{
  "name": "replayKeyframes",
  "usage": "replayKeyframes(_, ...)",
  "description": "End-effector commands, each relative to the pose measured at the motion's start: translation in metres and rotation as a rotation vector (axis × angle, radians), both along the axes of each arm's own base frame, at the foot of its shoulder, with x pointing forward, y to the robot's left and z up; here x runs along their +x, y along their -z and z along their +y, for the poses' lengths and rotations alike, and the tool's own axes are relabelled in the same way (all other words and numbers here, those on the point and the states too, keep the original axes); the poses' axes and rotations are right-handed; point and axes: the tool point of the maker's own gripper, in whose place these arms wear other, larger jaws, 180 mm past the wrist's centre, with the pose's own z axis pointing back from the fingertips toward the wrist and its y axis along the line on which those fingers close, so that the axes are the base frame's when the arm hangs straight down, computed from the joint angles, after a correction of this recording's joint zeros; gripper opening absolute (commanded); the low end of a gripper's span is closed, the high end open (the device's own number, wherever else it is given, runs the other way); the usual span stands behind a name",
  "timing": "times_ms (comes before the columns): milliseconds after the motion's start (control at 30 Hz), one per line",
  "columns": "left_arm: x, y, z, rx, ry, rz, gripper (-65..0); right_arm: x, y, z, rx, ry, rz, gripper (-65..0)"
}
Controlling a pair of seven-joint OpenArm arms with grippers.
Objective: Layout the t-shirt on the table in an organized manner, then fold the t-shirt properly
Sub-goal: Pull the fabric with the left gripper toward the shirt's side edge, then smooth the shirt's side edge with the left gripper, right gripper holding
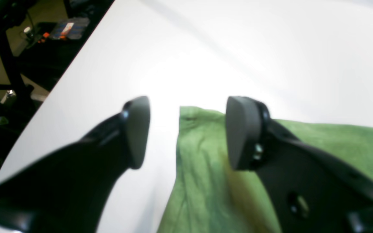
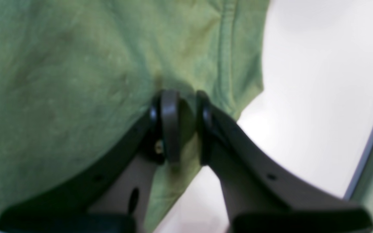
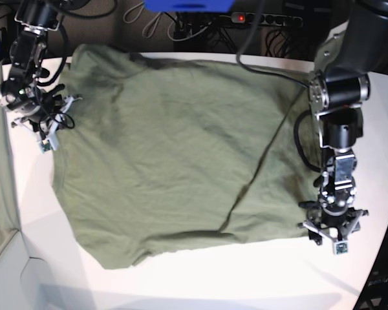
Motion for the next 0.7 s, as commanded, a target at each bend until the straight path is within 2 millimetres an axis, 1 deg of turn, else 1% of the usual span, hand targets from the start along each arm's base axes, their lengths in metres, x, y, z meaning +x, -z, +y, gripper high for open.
replayKeyframes(0, 0.014, -0.034, 0.008, 0.023, -0.009, -0.086, -26.7, 0.011, -0.013, -0.002, -0.004, -0.005, -0.047, -56.1)
replayKeyframes(33, 0.012, -0.034, 0.015, 0.030, -0.017, -0.082, -26.5, 0.011, -0.013, -0.002, -0.004, -0.005, -0.047, -56.1)
replayKeyframes(100, 0.009, -0.035, 0.018, 0.040, -0.019, -0.086, -26.5, 0.011, -0.013, -0.002, -0.004, -0.005, -0.047, -56.1)
replayKeyframes(133, 0.002, -0.026, 0.019, 0.047, -0.018, -0.073, -26.6, 0.011, -0.013, -0.002, -0.004, -0.005, -0.047, -56.1)
replayKeyframes(233, -0.018, -0.011, 0.019, 0.067, -0.010, -0.060, -26.6, 0.011, -0.013, -0.002, -0.004, -0.005, -0.047, -56.1)
replayKeyframes(300, -0.036, 0.002, 0.017, 0.081, -0.002, -0.045, -26.6, 0.012, -0.013, -0.002, -0.004, -0.005, -0.051, -56.1)
replayKeyframes(333, -0.045, 0.005, 0.015, 0.091, 0.004, -0.048, -26.6, 0.012, -0.013, -0.002, -0.004, -0.005, -0.051, -56.1)
replayKeyframes(400, -0.064, 0.018, 0.003, 0.079, 0.019, -0.042, -26.6, 0.012, -0.013, -0.002, -0.004, -0.005, -0.051, -56.1)
replayKeyframes(433, -0.072, 0.021, -0.004, 0.064, 0.024, -0.049, -26.6, 0.012, -0.014, -0.002, -0.004, -0.005, -0.052, -56.1)
replayKeyframes(467, -0.081, 0.018, -0.010, 0.043, 0.027, -0.073, -26.6, 0.013, -0.014, -0.002, -0.003, -0.005, -0.052, -56.1)
replayKeyframes(567, -0.114, 0.020, -0.021, -0.033, 0.023, -0.062, -26.6, 0.013, -0.013, -0.002, 0.000, -0.004, -0.051, -56.1)
replayKeyframes(633, -0.128, 0.022, -0.029, -0.092, 0.025, -0.029, -26.6, 0.014, -0.013, -0.002, 0.000, -0.004, -0.053, -56.1)
replayKeyframes(667, -0.134, 0.027, -0.032, -0.125, 0.023, -0.005, -26.6, 0.014, -0.013, -0.002, 0.000, -0.004, -0.053, -56.1)
